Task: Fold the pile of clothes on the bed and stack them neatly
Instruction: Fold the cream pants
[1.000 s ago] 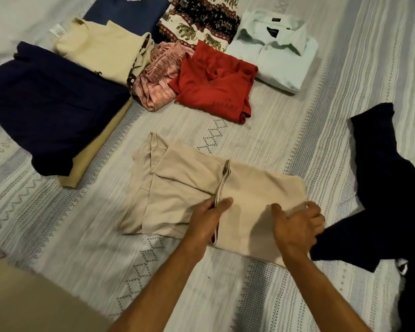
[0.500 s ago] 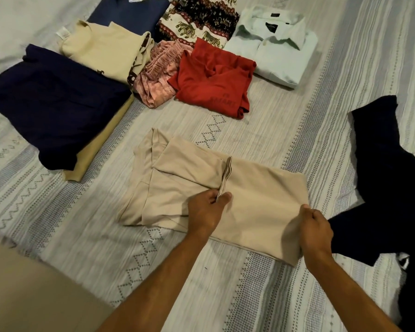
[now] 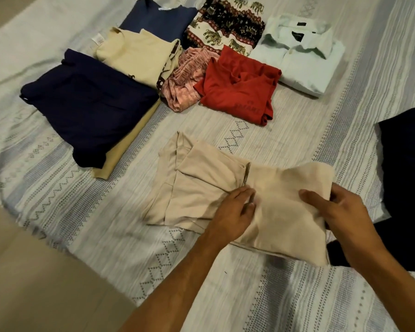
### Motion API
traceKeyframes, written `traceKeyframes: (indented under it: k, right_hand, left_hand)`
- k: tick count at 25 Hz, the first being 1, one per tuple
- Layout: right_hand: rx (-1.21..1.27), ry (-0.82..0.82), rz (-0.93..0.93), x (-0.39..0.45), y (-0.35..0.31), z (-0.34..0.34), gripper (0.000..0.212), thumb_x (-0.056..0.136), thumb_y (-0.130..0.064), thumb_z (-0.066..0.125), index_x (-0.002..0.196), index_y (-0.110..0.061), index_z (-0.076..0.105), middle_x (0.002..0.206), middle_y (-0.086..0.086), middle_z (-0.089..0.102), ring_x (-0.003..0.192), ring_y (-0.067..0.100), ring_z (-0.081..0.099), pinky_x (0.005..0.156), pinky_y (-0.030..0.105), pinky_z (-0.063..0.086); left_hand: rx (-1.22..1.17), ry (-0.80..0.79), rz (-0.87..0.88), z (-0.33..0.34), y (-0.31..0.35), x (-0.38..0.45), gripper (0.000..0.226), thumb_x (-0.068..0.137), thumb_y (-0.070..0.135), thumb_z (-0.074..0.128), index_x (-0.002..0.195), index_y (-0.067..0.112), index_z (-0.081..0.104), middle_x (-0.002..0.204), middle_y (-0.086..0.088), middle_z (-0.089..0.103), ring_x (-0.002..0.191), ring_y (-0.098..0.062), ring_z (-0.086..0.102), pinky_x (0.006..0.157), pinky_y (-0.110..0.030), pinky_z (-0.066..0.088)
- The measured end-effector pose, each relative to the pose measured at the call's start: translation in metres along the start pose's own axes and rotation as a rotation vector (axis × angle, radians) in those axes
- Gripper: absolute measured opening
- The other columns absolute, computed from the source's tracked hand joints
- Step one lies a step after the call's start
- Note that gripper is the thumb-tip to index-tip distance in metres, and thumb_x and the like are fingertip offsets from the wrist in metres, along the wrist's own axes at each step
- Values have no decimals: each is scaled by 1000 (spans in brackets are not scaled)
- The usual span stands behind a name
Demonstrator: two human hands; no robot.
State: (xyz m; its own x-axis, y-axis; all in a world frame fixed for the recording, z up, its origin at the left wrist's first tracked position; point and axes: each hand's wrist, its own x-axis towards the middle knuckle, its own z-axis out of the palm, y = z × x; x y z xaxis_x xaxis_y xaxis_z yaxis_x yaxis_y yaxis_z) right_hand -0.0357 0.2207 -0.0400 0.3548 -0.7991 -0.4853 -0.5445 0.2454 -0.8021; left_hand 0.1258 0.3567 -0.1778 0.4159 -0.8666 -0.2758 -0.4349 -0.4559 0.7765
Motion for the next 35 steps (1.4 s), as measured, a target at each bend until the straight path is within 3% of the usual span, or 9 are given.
traceKeyframes:
  k: [4, 7, 9, 14, 16, 19, 21, 27, 35]
  right_hand:
    - [-167, -94, -181, -10, -73, 70, 10, 90, -24, 76, 96, -19, 70, 86, -1, 76, 70, 11, 74, 58, 33, 62]
    - [-247, -221, -222, -10, -109, 148, 20, 87, -36, 74, 99, -21, 67, 90, -2, 74, 82, 19, 73, 75, 47, 63]
    - [-399, -342, -137, -16, -115, 190, 48, 87, -58, 67, 118, -23, 59, 110, -2, 68, 103, 23, 67, 92, 47, 56]
    - [-558, -150, 9, -33, -33, 211, 59, 91, -60, 64, 133, -21, 47, 130, 7, 56, 119, 28, 56, 94, 43, 49]
    - [-362, 8, 177, -15, 8, 196, 69, 86, -51, 75, 137, -15, 46, 135, 12, 53, 117, 31, 56, 89, 42, 51]
    - [78, 49, 393, 13, 34, 179, 57, 74, -48, 87, 111, -9, 66, 111, 10, 71, 101, 29, 68, 75, 38, 57]
    - [215, -17, 424, 25, 30, 179, 46, 76, -40, 90, 105, -9, 73, 106, 17, 76, 103, 35, 72, 88, 48, 61]
    - [175, -229, 349, 36, 8, 195, 55, 74, -27, 92, 124, -14, 71, 105, 1, 80, 102, 25, 75, 91, 43, 60]
    - [-468, -319, -169, 51, -159, 136, 34, 77, -26, 88, 106, -15, 74, 101, 5, 77, 87, 23, 74, 69, 33, 59]
  left_hand:
    - [-973, -127, -453, -43, 17, -5, 34, 109, 37, 47, 116, 32, 80, 132, 2, 71, 128, -17, 61, 114, -31, 42]
    - [-1595, 30, -672, -99, 7, -17, 50, 103, 45, 46, 115, 8, 78, 110, -17, 76, 97, -31, 74, 89, -42, 57]
    - [-1680, 186, -671, -138, -25, -34, 59, 99, 55, 47, 127, 10, 74, 122, -19, 73, 109, -38, 70, 102, -52, 50]
    - [-1418, 114, -692, -186, -101, -63, 59, 96, 58, 61, 134, 13, 67, 130, -13, 72, 125, -33, 65, 111, -51, 47]
    - [-1148, 85, -651, -183, -105, -66, 43, 96, 37, 72, 132, 15, 68, 125, -8, 75, 118, -25, 70, 96, -44, 59]
    - [-990, 164, -638, -171, -110, -71, 29, 95, 22, 74, 123, 13, 73, 117, -6, 78, 106, -20, 75, 75, -34, 63]
    - [-973, 212, -643, -166, -113, -75, 27, 95, 20, 75, 120, 12, 73, 113, -5, 79, 105, -22, 75, 75, -38, 64]
    - [-957, 245, -685, -163, -112, -69, 26, 94, 21, 77, 119, 16, 74, 114, -4, 78, 106, -23, 73, 80, -42, 65]
    - [-1171, 417, -775, -185, -143, -106, 41, 102, 46, 59, 122, 11, 67, 117, -8, 77, 106, -23, 75, 87, -41, 58]
